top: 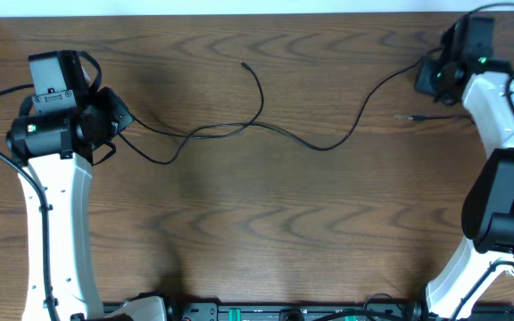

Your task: Untangle cables

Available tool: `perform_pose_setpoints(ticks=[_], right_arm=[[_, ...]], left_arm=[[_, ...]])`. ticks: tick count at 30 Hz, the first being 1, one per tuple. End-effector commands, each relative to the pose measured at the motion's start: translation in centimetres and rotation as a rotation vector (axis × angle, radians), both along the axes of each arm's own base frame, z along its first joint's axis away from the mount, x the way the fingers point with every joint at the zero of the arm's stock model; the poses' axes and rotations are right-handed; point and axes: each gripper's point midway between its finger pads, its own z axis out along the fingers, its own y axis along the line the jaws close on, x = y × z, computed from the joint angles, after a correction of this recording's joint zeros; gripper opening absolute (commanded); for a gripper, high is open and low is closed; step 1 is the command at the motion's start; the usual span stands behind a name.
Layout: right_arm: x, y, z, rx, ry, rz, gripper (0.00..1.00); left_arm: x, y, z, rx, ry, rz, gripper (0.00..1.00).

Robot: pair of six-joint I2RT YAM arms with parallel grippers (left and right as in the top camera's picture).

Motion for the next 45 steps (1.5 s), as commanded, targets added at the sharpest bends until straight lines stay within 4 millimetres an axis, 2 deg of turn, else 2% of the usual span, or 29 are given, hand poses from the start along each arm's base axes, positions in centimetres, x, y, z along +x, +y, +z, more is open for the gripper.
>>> perform_pose_setpoints(ticks=[1,4,7,11,15,20,24,25,31,35,37,39,40,42,45], right_arm=[[-1.3,-0.3,-1.5,-0.012,0.012,-0.043,0.09],[-2.0,-0.2,-3.4,-0.008,0.010,-0.049,0.04],[-2.5,-0.1,-4.9,-0.007,-0.003,-0.053,0.03],[-3.0,-0.1,-6.0,-0.011,-0.003,-0.054,0.01],[-4.5,-1.4,-7.0,-0.062,0.055,-0.093,0.01],[-7.6,-4.5,-7.8,-0.170,0.175,-0.175,0.01],[-11.3,-8.5,-8.1,-0.267,0.301,-0.307,0.01],[-13.1,-10.4,-8.1,-0.290,0.349,-0.379,0.01],[-17.6,-15.0,-8.4,-0.263,0.452,-0.534,0.01],[-19.9,-17.3,-8.6,-0.220,0.483,-0.612,0.01],[-20.0,-17.3,-8.8,-0.162,0.472,-0.621,0.01],[-18.8,-16.4,-9.2,-0.057,0.427,-0.583,0.01],[-16.8,-15.0,-9.3,0.032,0.365,-0.478,0.03],[-14.2,-13.0,-8.7,0.111,0.280,-0.346,0.11],[-10.9,-10.2,-6.4,0.167,0.174,-0.181,0.18]], left_arm=[[-0.2,0.4,-0.6,0.011,0.022,0.004,0.08],[-0.2,0.4,-0.6,0.011,0.022,0.004,0.07],[-0.2,0.4,-0.6,0.011,0.022,0.004,0.08],[-0.2,0.4,-0.6,0.011,0.022,0.004,0.08],[-0.2,0.4,-0.6,0.011,0.022,0.004,0.07],[-0.2,0.4,-0.6,0.011,0.022,0.004,0.08],[-0.2,0.4,-0.6,0.011,0.022,0.004,0.08],[-0.2,0.4,-0.6,0.011,0.022,0.004,0.07],[-0.2,0.4,-0.6,0.011,0.022,0.004,0.08],[-0.2,0.4,-0.6,0.011,0.022,0.004,0.07],[-0.2,0.4,-0.6,0.011,0.022,0.004,0.07],[-0.2,0.4,-0.6,0.011,0.021,0.004,0.07],[-0.2,0.4,-0.6,0.011,0.021,0.004,0.08],[-0.2,0.3,-0.6,0.008,0.021,0.002,0.07],[-0.1,-0.2,-0.6,-0.018,0.016,-0.015,0.08]])
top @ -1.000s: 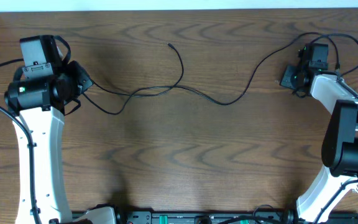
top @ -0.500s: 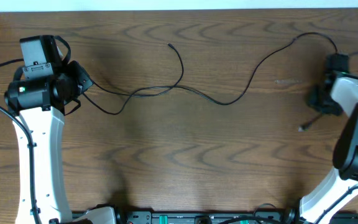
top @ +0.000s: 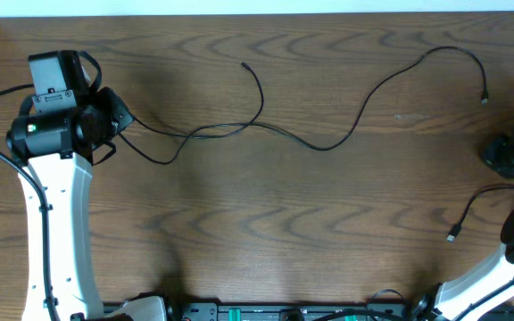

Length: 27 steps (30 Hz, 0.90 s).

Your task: Untangle cables

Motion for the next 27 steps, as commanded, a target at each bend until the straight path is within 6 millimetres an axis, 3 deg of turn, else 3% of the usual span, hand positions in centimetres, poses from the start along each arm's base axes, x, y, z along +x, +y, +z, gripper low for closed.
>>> perform_pose_setpoints(ticks=[1,7,9,13,18,22,26,27], right_arm=[[5.0,6.6,2.6,0.186,-0.185,0.291,0.20],[10.0,14.6,8.9,0.218,-0.367,0.577,0.40],[11.0,17.3,10.2,0.203,-0.403,0.647,0.40],[11.5,20.1,10.4,0.185,-0.400,0.702,0.35],[10.7,18.8,9.2,0.091,-0.303,0.596,0.32],[9.9,17.5,8.7,0.065,-0.255,0.555,0.32],[9.7,17.4,8.6,0.068,-0.248,0.552,0.33],[9.7,17.5,8.7,0.073,-0.250,0.556,0.36]], left_arm=[[0.0,-0.4,-0.6,-0.027,0.013,-0.022,0.08],[-1.0,-1.9,-1.3,-0.085,0.061,-0.059,0.08],[-1.4,-4.0,-1.8,-0.151,0.082,-0.117,0.08],[-1.1,-10.1,-2.4,-0.301,0.077,-0.299,0.08],[0.3,-20.5,-3.6,-0.396,0.024,-0.605,0.08],[-0.1,-28.1,-4.8,-0.444,0.019,-0.818,0.07],[-1.1,-32.4,-6.5,-0.421,0.023,-0.969,0.08],[-1.3,-32.7,-6.8,-0.411,0.033,-0.972,0.17]])
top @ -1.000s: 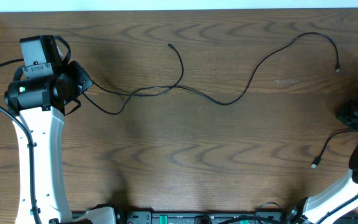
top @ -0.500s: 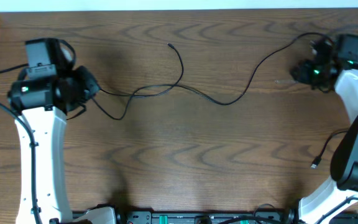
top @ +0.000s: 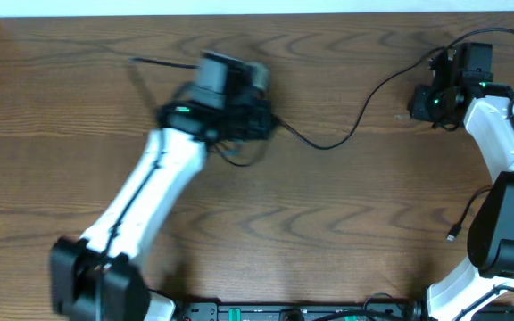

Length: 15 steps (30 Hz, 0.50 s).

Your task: Untangle cables

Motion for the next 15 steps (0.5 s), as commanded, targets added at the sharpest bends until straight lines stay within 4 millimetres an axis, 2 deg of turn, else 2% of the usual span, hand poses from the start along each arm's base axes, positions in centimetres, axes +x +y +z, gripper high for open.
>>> perform_pose_setpoints(ticks=[1,5,8,12,15], right_arm=[[0.2,-0.3,0.5,-0.007,-0.010,-0.020,0.39],[0.3,1.2,0.7,0.039,-0.024,0.055,0.42],[0.5,1.7,1.0,0.066,-0.038,0.068,0.42],[0.9,3.4,1.7,0.154,-0.074,0.118,0.45],[1.6,4.6,2.3,0.187,-0.111,0.154,0.54]], left_arm=[[-1.1,-1.6,-1.3,0.020,0.002,-0.077,0.33],[-0.8,-1.0,-1.6,0.055,-0.003,-0.053,0.55],[-0.6,-0.7,-1.4,0.053,-0.007,-0.042,0.64],[-0.4,-0.6,-1.2,0.047,-0.014,-0.038,0.66],[-0.8,-1.5,-0.6,-0.014,0.008,-0.061,0.70]])
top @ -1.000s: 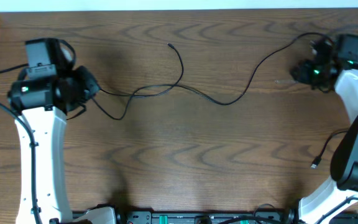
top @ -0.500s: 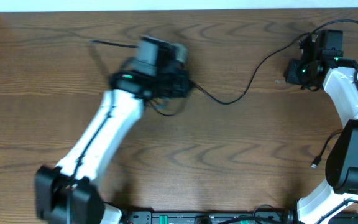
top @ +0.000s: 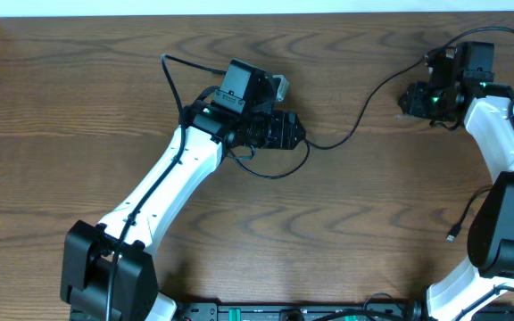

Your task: Untangle cables

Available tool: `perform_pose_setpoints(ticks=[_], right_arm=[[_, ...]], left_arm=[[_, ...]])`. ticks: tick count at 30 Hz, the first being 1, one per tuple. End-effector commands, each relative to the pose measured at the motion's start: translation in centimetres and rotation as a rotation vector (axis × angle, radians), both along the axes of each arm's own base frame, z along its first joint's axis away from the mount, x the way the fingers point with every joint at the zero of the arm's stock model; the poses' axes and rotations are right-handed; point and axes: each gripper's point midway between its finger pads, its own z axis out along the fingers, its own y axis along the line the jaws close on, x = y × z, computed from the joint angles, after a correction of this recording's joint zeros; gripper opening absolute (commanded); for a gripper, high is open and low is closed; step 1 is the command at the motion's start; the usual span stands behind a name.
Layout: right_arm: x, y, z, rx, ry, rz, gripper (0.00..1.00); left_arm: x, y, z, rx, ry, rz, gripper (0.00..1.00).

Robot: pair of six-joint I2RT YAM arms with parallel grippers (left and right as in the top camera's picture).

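Observation:
Only the overhead view is given. A thin black cable (top: 357,119) curves across the wooden table from my left gripper (top: 298,135) up toward my right gripper (top: 406,98). The left arm reaches to the table's middle, and its gripper seems shut on the cable where it leaves the fingertips. A slack loop of cable (top: 270,175) lies just below that gripper. The right gripper points left at the far right, next to the cable's upper end, and its jaws are too dark to read. A second cable end with a plug (top: 454,234) lies at the lower right.
The left arm's white link (top: 163,192) lies diagonally across the left half of the table. Its own wiring (top: 169,73) arches over the wood behind it. The right arm's links (top: 498,134) run down the right edge. A black rail (top: 284,312) lines the front edge.
My left gripper has shifted right and slightly down, from the cable crossing toward the middle. The loop beneath it has grown wider. The right gripper has edged slightly left.
At first the left gripper rested at the far left and the right gripper was at the cable's top-right end. Then the right arm was drawn back, with two cable ends lying apart. After that the left arm was at the crossing, and now it is further right.

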Motion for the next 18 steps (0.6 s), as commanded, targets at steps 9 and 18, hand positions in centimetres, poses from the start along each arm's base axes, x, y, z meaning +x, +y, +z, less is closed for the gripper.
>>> perform_pose_setpoints(ticks=[9,18], right_arm=[[1.5,3.8,1.8,0.044,-0.094,0.104,0.58],[1.5,3.2,1.5,0.028,-0.077,0.057,0.59]], left_arm=[[-5.0,-5.5,7.7,-0.490,0.072,-0.357,0.70],[-0.3,-2.3,8.7,-0.361,-0.144,-0.196,0.68]])
